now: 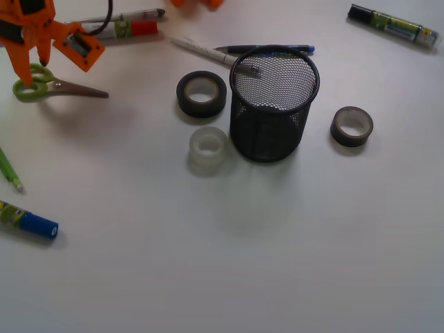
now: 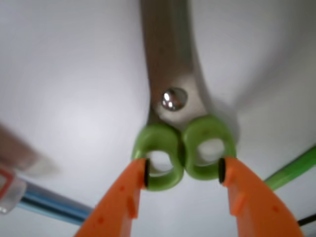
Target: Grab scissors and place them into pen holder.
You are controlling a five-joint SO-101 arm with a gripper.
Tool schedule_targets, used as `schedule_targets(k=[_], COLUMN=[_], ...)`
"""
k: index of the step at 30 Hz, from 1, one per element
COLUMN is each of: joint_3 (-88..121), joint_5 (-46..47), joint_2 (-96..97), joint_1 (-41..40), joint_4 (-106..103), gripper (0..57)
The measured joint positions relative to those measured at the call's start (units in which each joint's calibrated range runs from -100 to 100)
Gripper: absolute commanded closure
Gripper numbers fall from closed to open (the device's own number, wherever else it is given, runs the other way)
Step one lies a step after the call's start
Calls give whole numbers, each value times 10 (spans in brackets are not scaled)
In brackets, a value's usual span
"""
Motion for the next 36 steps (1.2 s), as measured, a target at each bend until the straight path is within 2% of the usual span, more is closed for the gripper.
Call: schedule_targets(k=[14, 16, 18, 19, 26, 36], joint_3=[-111, -139, -167, -183, -261, -266], joint_5=[-18, -21, -22, -23, -28, -28], joint_2=[103, 119, 137, 145, 189, 186], joint_1=[0, 1, 2, 2, 2, 2], joint_4=[66, 86, 105, 115, 165, 168], gripper=[419, 458, 555, 575, 572, 571])
